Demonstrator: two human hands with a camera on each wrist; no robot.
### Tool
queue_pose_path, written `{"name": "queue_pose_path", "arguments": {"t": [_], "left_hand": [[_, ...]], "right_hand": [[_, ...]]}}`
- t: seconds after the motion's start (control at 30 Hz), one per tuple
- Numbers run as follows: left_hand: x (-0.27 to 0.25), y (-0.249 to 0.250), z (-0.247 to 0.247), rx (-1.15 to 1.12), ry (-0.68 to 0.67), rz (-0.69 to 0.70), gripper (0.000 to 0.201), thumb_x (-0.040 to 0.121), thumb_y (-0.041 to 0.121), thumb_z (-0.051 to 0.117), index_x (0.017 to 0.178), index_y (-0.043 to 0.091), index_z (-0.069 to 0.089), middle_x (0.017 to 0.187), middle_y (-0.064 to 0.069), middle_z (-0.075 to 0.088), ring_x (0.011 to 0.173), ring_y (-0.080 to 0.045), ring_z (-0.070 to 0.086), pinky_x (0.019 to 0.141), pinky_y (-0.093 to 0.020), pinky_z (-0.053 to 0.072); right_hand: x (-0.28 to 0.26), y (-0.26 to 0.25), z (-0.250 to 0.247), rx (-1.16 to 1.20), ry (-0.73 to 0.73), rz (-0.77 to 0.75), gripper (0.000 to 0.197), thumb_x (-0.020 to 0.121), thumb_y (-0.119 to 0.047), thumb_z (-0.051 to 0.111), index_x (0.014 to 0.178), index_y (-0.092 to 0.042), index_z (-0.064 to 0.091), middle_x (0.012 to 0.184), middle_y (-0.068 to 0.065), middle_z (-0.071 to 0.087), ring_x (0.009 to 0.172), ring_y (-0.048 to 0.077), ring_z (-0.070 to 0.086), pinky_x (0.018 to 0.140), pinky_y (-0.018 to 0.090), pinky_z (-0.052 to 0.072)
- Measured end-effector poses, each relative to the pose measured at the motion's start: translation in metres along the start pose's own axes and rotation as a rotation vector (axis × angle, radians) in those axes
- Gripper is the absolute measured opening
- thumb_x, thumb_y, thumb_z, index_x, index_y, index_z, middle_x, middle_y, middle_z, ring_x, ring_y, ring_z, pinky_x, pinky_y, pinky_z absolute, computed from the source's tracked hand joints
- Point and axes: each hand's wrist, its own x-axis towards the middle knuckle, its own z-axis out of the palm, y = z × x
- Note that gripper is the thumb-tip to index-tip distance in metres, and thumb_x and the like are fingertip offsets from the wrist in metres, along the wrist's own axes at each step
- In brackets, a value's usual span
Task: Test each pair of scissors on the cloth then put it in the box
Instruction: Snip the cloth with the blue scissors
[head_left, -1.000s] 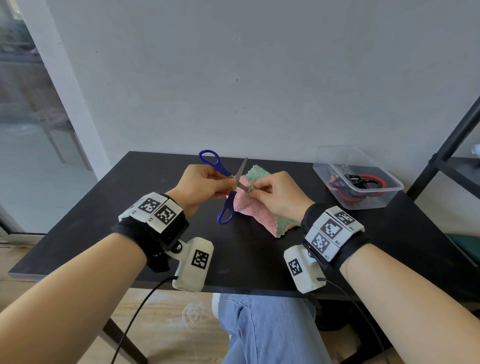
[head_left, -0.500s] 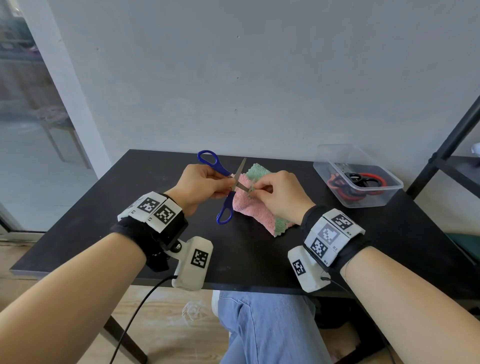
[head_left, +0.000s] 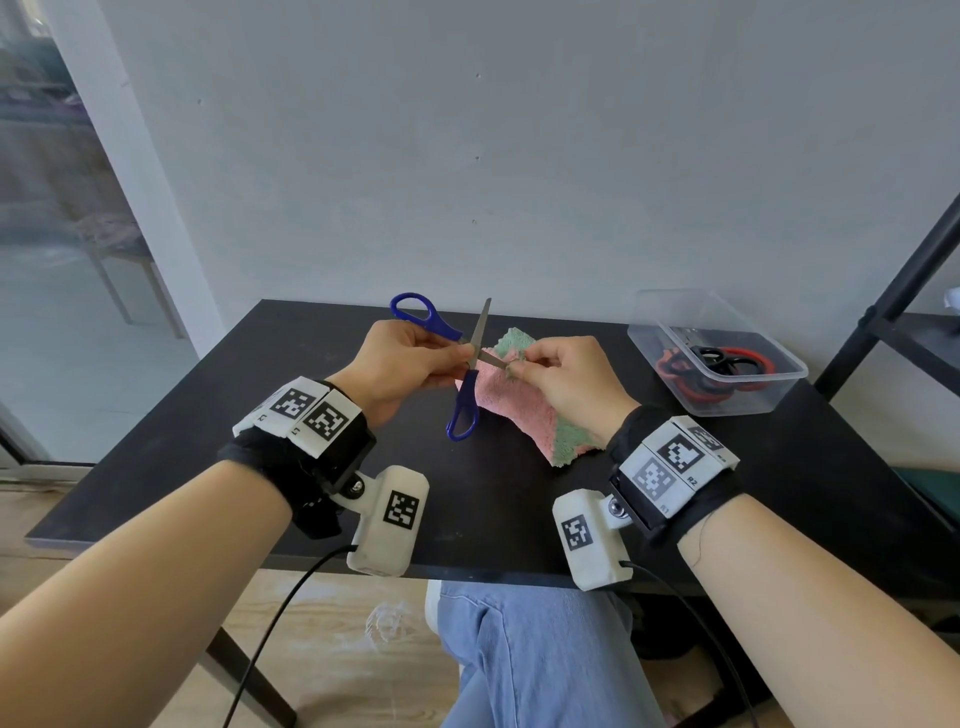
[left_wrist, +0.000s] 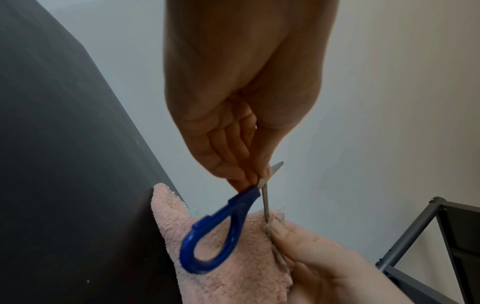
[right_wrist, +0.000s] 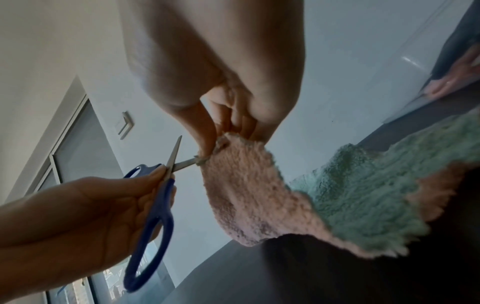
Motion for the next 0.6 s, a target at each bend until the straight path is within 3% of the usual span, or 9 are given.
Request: {"name": "queue_pose_path", "arguments": {"t": [0.13, 0.27, 0.43, 0.47, 0.53, 0.6], "left_hand": [[0.000, 0.000, 0.001, -0.031, 0.018, -0.018, 0.010, 0.083, 0.003, 0.069, 0.090, -0.005, 0.067, 0.085, -0.012, 0.070, 0.063, -0.008, 0.068, 0.068, -0.021, 0.058], [-0.001, 0.000, 0.002, -0.050, 0.032, -0.036, 0.005, 0.083, 0.003, 0.069, 0.084, -0.002, 0.068, 0.083, -0.011, 0.070, 0.065, -0.009, 0.067, 0.067, -0.020, 0.058], [-0.002, 0.002, 0.002, -0.046, 0.033, -0.055, 0.007, 0.084, 0.003, 0.068, 0.088, -0.002, 0.068, 0.084, -0.010, 0.070, 0.067, -0.011, 0.067, 0.065, -0.019, 0.057], [-0.002, 0.003, 0.002, -0.048, 0.034, -0.057, 0.007, 0.084, 0.003, 0.068, 0.087, -0.002, 0.068, 0.083, -0.010, 0.070, 0.066, -0.010, 0.067, 0.065, -0.019, 0.057], [-0.002, 0.003, 0.002, -0.058, 0.034, -0.059, 0.005, 0.084, 0.003, 0.068, 0.086, -0.001, 0.068, 0.084, -0.010, 0.070, 0.066, -0.011, 0.067, 0.065, -0.019, 0.058], [-0.002, 0.004, 0.002, -0.061, 0.031, -0.052, 0.006, 0.084, 0.003, 0.068, 0.088, -0.002, 0.068, 0.086, -0.011, 0.070, 0.069, -0.012, 0.067, 0.067, -0.020, 0.058]], "right_hand": [[0.001, -0.002, 0.004, 0.007, 0.013, 0.058, 0.016, 0.089, -0.017, 0.064, 0.075, -0.013, 0.070, 0.065, -0.007, 0.057, 0.065, 0.006, 0.050, 0.064, 0.021, 0.039], [0.004, -0.004, 0.009, -0.002, 0.078, 0.078, 0.021, 0.086, -0.019, 0.064, 0.073, -0.003, 0.070, 0.071, 0.014, 0.063, 0.070, 0.017, 0.053, 0.070, 0.033, 0.046], [0.004, -0.006, 0.011, 0.020, 0.078, 0.107, 0.022, 0.087, -0.015, 0.061, 0.081, 0.005, 0.067, 0.086, 0.020, 0.068, 0.081, 0.031, 0.061, 0.075, 0.036, 0.050], [0.004, -0.006, 0.011, 0.038, 0.076, 0.120, 0.021, 0.088, -0.014, 0.060, 0.077, 0.003, 0.068, 0.085, 0.016, 0.069, 0.083, 0.028, 0.062, 0.072, 0.035, 0.050], [0.002, -0.009, 0.010, 0.115, 0.065, 0.149, 0.019, 0.089, -0.013, 0.060, 0.073, -0.014, 0.069, 0.076, 0.000, 0.066, 0.078, 0.014, 0.059, 0.063, 0.022, 0.044], [0.001, -0.011, 0.010, 0.236, 0.061, 0.196, 0.019, 0.089, -0.011, 0.062, 0.073, -0.019, 0.069, 0.076, -0.004, 0.064, 0.077, 0.010, 0.058, 0.065, 0.019, 0.042]]}}
